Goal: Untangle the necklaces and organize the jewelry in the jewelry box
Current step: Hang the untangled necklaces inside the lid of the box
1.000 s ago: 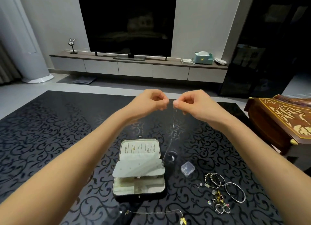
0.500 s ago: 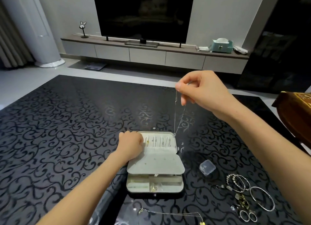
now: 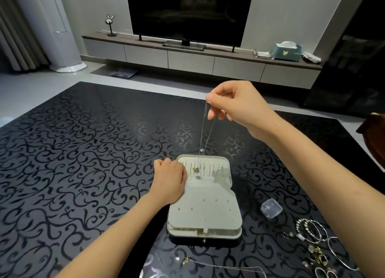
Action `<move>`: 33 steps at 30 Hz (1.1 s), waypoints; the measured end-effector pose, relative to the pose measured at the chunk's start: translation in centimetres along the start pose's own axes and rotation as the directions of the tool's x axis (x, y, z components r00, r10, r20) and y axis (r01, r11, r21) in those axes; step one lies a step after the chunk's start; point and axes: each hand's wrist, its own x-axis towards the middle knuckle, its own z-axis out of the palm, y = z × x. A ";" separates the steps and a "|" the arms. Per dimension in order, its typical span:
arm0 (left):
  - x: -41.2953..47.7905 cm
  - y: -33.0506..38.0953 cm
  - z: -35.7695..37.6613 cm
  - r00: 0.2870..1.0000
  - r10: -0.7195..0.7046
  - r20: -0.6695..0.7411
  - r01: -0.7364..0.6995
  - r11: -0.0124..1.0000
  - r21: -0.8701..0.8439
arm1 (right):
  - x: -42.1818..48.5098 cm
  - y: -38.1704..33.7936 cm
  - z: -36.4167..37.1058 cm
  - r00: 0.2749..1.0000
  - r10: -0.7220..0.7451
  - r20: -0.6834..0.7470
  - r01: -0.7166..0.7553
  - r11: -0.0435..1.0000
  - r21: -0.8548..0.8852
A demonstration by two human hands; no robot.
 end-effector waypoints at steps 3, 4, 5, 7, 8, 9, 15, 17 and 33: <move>-0.6 0.0 -0.1 0.993 0.049 -0.104 -0.056 0.996 -0.067 | 0.2 -0.3 0.4 1.000 -0.015 0.007 0.015 1.000 0.003; -0.8 0.0 -0.2 0.988 0.068 -0.139 -0.077 0.995 -0.065 | 0.2 -0.5 0.6 1.000 -0.022 0.012 0.022 1.000 0.005; -0.8 0.0 -0.2 0.982 0.085 -0.169 -0.096 0.994 -0.057 | 0.2 -0.6 0.6 0.999 -0.029 0.012 0.029 1.000 0.006; -1.1 0.0 -0.2 0.973 0.104 -0.207 -0.116 0.992 -0.046 | 0.3 -0.9 0.6 0.999 -0.041 0.010 0.041 0.999 0.003; -1.1 -0.1 -0.2 0.970 0.108 -0.216 -0.121 0.992 -0.045 | 0.3 -1.0 0.7 0.999 -0.044 0.009 0.044 0.999 -0.001; -1.2 0.0 -0.2 0.969 0.111 -0.221 -0.123 0.992 -0.042 | 0.4 -1.1 0.7 0.999 -0.046 0.008 0.046 0.999 -0.006; -1.3 0.0 -0.4 0.963 0.118 -0.244 -0.125 0.992 -0.012 | 0.5 -1.0 1.2 0.998 -0.041 0.038 0.042 0.999 -0.027; -1.4 0.0 -0.5 0.960 0.114 -0.255 -0.123 0.992 -0.018 | 0.4 -0.6 1.4 0.998 -0.032 0.052 0.034 0.999 -0.036; -1.5 0.0 -0.7 0.958 0.110 -0.265 -0.129 0.990 -0.057 | 0.0 5.7 5.1 0.983 0.064 0.171 0.009 0.919 -0.394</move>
